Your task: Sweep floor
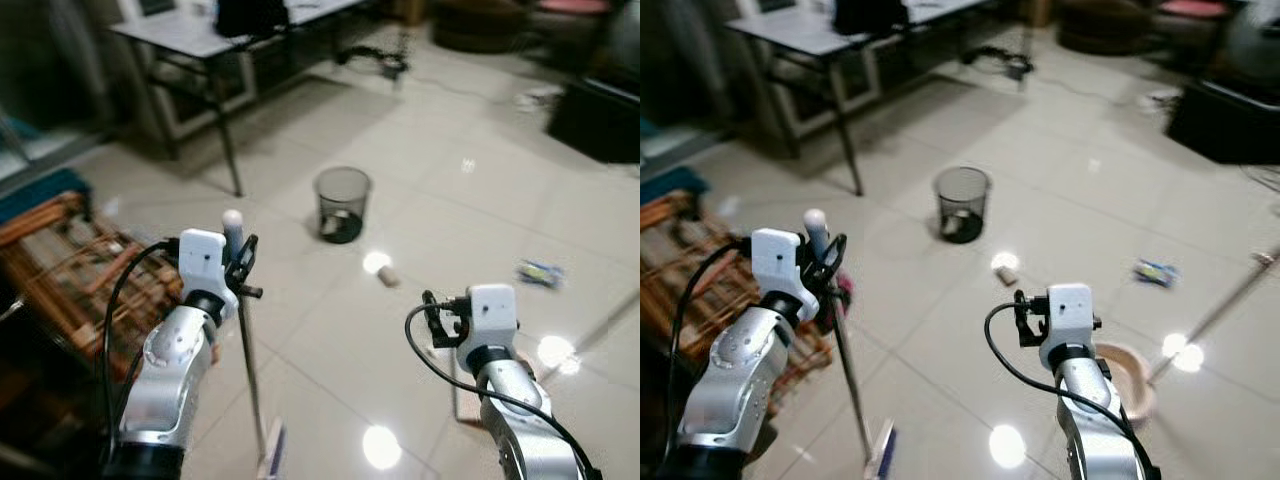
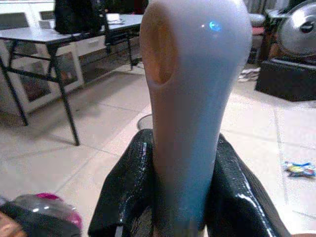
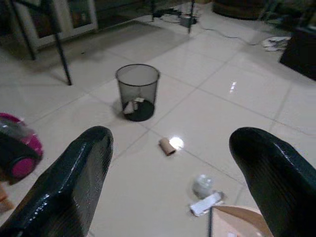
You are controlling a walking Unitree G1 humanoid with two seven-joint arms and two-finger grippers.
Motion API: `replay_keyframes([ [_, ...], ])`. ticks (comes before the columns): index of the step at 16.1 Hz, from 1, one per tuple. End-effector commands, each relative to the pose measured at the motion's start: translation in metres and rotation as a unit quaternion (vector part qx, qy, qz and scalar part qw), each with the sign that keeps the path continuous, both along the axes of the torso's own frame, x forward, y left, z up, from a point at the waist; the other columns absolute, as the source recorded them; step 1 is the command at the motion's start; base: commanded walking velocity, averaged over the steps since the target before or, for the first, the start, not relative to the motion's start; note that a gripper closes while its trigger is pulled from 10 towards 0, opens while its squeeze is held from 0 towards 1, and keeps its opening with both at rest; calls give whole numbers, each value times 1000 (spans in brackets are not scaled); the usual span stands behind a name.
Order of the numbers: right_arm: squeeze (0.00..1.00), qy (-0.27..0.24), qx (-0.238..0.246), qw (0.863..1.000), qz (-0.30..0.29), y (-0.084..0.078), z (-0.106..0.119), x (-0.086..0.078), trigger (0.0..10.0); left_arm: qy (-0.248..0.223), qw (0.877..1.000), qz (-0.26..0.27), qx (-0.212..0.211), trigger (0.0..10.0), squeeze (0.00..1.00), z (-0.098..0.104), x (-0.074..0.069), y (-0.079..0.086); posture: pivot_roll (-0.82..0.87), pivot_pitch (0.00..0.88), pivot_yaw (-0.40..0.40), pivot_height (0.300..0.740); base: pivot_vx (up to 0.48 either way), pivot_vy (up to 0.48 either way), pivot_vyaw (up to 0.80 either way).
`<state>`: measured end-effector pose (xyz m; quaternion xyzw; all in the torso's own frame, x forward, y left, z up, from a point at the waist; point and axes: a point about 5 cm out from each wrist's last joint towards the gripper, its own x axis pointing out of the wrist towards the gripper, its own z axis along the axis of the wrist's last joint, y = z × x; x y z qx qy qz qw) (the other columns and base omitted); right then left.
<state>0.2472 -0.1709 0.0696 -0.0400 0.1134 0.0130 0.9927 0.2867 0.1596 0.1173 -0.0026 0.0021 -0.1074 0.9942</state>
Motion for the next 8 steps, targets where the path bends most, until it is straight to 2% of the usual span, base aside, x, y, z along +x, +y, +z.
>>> replay_keyframes([
  [1, 0, -12, -9, 1000, 1, 0, 5, 5, 10000, -16, 1000, 8, -2, 10000, 0, 8, 3, 1, -34, 0, 57, 740, 0, -480, 0],
  [8, 0, -16, -26, 1000, -2, -7, 6, 7, 10000, -17, 1000, 9, 2, 10000, 0, 7, 4, -4, -40, 0, 56, 740, 0, -480, 0],
])
